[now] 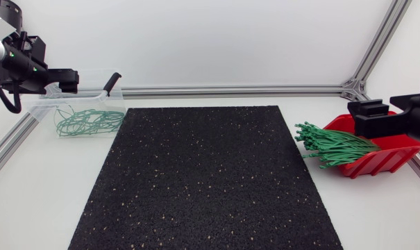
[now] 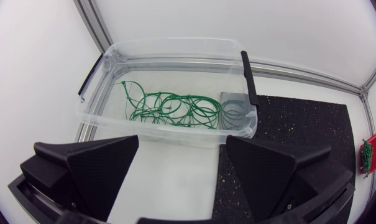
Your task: Take a green cable tie from the red box, thread the tail through the head to close it, then place it in the transparent bin on the left.
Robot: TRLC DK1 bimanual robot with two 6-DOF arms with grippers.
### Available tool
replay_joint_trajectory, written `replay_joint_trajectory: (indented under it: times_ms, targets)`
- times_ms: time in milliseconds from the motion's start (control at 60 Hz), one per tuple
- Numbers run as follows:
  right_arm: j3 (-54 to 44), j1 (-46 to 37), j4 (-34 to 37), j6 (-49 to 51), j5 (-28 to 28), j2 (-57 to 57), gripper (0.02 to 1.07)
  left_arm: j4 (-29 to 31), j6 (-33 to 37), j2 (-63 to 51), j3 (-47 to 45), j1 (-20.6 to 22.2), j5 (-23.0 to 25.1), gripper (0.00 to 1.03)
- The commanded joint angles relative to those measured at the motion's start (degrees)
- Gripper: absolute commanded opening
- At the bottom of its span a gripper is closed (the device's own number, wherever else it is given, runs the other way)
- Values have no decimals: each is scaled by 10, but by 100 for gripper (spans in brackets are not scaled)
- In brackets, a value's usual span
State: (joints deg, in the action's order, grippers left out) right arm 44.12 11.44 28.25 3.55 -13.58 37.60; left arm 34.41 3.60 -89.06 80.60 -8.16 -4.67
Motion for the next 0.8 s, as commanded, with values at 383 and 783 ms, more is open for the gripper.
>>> replay_joint_trajectory:
  times_ms: [383, 783]
  targets:
    - [-129, -33, -91, 24, 7, -134, 102, -177, 23, 326, -323, 20, -4, 99]
    - [-251, -65, -161, 7, 50, -235, 102, -280, 5, 532, -533, 35, -4, 99]
